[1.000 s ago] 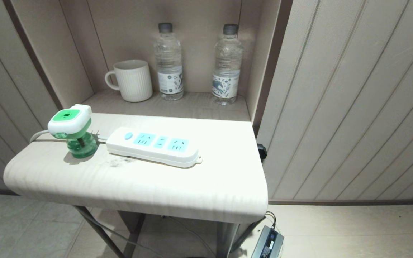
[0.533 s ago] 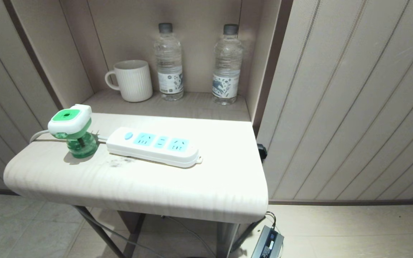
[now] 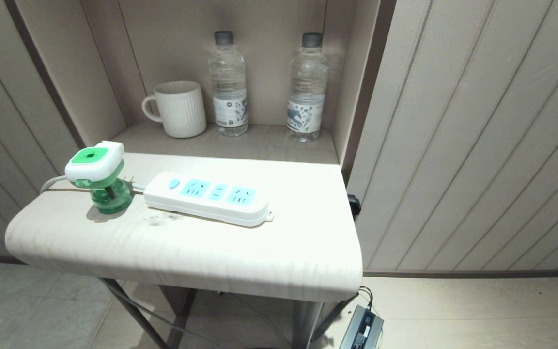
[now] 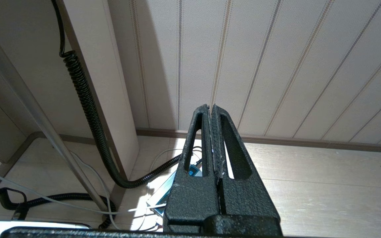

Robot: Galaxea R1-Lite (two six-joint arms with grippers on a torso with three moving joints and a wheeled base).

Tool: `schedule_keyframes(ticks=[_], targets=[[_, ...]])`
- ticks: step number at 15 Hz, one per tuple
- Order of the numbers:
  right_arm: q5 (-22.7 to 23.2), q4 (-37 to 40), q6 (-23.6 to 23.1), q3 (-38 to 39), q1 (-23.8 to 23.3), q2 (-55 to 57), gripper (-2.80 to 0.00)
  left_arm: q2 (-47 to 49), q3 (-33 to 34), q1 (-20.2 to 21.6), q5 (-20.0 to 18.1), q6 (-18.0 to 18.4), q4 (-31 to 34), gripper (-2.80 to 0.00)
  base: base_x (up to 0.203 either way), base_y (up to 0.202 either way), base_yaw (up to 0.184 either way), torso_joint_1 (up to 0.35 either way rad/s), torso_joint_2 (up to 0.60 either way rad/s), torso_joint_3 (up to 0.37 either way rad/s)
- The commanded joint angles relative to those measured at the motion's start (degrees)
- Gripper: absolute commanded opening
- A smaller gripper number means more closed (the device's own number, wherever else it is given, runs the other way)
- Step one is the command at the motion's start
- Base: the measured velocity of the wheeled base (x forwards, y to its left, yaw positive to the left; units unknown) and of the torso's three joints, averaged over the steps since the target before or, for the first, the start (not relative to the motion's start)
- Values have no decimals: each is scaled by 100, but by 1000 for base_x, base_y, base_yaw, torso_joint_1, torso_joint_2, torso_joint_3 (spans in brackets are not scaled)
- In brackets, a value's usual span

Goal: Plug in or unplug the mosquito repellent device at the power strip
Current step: Pick up the mosquito repellent liquid

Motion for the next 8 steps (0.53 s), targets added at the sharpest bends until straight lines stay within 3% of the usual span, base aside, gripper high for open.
schedule_keyframes(ticks=[1, 8], targets=[[-1, 0, -3, 0, 4, 0, -280, -55, 10, -2, 37, -258, 10, -280, 0, 0, 0, 0, 0, 0], [-1, 0, -3, 0, 4, 0, -280, -55, 10, -2, 55, -425, -8, -280, 0, 0, 0, 0, 0, 0]])
